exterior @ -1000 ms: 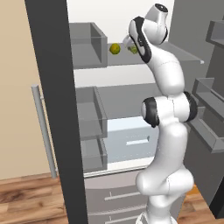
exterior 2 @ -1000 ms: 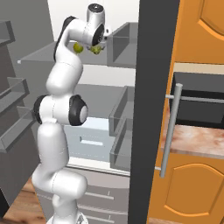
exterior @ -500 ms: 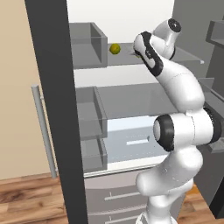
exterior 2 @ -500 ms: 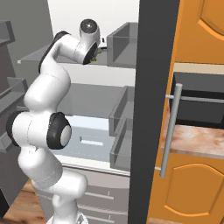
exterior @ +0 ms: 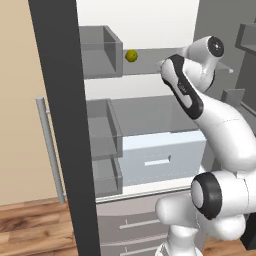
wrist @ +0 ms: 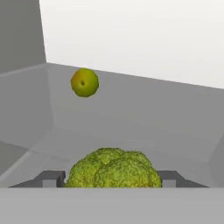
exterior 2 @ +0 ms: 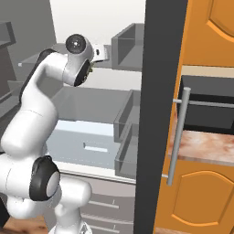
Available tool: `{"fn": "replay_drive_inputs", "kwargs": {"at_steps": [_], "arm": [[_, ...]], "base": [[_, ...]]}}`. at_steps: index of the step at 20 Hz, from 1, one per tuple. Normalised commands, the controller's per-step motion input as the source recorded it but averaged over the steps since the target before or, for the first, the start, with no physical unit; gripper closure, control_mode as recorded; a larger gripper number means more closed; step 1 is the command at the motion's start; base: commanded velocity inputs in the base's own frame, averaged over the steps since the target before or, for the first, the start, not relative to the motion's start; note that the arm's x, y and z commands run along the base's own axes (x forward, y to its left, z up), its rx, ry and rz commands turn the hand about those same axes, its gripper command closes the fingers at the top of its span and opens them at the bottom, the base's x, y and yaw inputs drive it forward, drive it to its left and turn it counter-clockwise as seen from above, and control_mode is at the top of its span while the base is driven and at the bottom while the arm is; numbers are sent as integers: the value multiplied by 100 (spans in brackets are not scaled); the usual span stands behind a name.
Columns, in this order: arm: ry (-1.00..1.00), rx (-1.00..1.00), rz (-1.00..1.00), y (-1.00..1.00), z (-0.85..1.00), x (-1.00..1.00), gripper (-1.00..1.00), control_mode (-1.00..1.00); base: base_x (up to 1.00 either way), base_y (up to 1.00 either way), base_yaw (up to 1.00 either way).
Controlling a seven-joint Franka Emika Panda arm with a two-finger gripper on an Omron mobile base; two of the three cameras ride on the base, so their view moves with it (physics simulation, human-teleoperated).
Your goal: Pick broccoli from the fridge and place it on the plate on the counter.
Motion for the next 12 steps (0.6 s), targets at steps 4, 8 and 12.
{"fn": "replay_drive_inputs", "kwargs": {"at_steps": [4,8,12], "arm": [[1,0,-1,0,10,-98,100,-100],[13,1,-1,4,5,-85,100,-100],[21,0,-2,7,0,-78,100,-100]], "base": [[0,0,0],[0,0,0],[0,0,0]]}}
